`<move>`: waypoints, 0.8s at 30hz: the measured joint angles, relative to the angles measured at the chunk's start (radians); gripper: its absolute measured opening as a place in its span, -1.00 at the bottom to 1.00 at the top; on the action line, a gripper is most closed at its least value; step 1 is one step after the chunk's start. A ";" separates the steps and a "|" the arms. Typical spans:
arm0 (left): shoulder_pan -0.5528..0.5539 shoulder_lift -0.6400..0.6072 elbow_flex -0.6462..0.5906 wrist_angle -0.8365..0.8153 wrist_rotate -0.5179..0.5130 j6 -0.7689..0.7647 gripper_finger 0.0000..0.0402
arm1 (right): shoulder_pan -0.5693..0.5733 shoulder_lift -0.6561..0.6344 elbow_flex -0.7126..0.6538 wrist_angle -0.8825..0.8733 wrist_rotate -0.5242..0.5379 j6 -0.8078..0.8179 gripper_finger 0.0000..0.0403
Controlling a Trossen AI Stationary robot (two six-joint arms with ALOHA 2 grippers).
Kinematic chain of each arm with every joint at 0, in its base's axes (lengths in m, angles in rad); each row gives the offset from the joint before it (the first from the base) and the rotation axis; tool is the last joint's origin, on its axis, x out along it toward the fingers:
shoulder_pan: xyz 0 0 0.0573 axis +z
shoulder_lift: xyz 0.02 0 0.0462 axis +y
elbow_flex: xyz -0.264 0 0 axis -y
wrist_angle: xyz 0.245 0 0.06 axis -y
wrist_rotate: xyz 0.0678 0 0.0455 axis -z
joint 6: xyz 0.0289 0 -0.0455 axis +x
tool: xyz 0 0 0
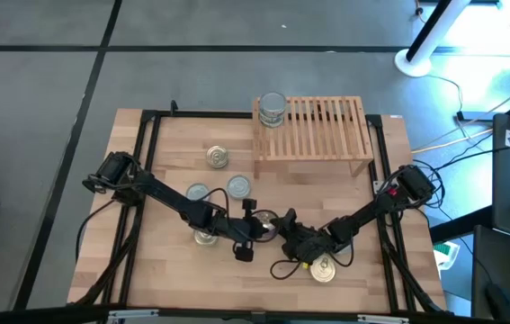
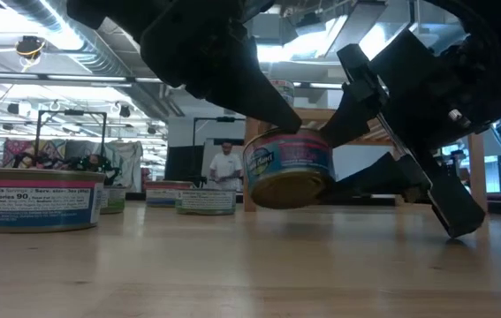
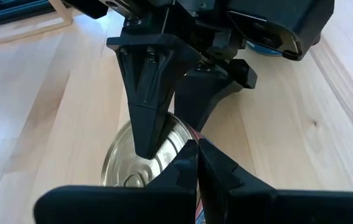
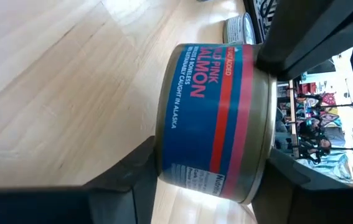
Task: Stack canned seafood by type on shelf
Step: Put the blue pink tuna can on the shelf
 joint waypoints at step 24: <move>-0.002 -0.209 0.000 -0.090 0.002 -0.007 -0.30 | 0.000 -0.049 0.064 -0.060 0.090 -0.011 -0.04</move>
